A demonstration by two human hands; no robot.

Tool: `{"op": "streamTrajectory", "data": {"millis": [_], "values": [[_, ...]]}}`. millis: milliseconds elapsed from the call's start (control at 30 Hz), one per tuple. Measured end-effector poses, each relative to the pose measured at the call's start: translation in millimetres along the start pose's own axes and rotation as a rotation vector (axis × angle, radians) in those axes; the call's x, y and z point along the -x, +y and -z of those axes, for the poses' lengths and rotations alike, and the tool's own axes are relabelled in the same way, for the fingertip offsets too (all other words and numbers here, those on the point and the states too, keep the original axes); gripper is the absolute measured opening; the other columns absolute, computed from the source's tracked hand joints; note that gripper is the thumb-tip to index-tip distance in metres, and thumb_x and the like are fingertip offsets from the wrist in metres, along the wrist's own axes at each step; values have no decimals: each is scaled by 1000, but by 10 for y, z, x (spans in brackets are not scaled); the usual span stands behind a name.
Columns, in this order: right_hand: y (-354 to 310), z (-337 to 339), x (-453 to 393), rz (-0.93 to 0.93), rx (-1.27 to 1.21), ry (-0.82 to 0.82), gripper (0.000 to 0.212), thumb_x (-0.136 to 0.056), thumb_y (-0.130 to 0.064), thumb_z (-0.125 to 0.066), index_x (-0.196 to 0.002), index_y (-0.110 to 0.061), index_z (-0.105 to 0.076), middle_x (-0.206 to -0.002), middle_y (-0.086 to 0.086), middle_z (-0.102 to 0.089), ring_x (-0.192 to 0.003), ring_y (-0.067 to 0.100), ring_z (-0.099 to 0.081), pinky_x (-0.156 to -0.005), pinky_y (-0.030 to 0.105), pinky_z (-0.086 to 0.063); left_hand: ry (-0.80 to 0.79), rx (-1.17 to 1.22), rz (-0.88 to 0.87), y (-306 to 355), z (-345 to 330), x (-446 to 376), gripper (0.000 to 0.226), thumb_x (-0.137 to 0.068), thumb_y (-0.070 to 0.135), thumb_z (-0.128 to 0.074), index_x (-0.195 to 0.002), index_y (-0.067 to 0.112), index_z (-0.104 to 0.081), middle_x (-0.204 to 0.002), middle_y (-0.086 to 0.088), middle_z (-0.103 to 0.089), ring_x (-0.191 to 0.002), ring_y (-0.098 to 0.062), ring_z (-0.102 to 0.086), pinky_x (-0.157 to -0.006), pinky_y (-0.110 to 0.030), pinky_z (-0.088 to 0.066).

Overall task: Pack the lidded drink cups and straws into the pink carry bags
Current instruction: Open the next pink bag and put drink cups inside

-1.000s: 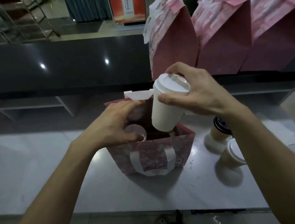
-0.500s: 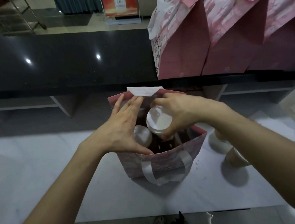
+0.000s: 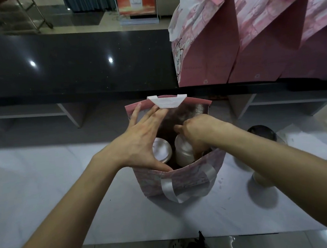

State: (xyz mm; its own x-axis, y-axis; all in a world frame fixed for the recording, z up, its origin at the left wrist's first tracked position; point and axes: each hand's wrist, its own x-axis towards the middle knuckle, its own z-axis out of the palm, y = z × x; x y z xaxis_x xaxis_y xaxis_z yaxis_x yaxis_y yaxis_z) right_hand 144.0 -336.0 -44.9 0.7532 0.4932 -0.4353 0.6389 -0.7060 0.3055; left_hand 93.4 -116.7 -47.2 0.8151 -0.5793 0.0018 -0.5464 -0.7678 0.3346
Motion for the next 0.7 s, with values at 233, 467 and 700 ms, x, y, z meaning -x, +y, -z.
{"op": "streamTrajectory", "data": {"millis": [233, 467, 700], "values": [[-36, 16, 32, -5, -5, -5, 103, -81, -49, -88, -165, -24, -36, -128, 6, -67, -95, 24, -58, -70, 36, -44, 2, -15, -2, -14, -14, -8, 147, -64, 94, -73, -166, 43, 21, -184, 1, 0, -147, 13, 40, -122, -37, 36], [-65, 24, 63, 0, 54, 41, 99, -88, -43, -84, -167, -22, -30, -133, 7, -65, -114, 27, -65, -77, 35, -44, 25, -5, -25, -23, -25, 5, 144, -65, 90, -76, -164, 45, 18, -183, -1, -5, -141, 21, 43, -118, -25, 37], [-143, -13, -23, 44, 74, 41, 86, -96, -43, -77, -168, -23, -32, -141, 6, -64, -125, 28, -64, -94, 36, -52, 12, -9, -6, -74, -39, -12, 144, -65, 93, -75, -165, 45, 16, -184, 1, -4, -144, 19, 40, -121, -30, 36]]}}
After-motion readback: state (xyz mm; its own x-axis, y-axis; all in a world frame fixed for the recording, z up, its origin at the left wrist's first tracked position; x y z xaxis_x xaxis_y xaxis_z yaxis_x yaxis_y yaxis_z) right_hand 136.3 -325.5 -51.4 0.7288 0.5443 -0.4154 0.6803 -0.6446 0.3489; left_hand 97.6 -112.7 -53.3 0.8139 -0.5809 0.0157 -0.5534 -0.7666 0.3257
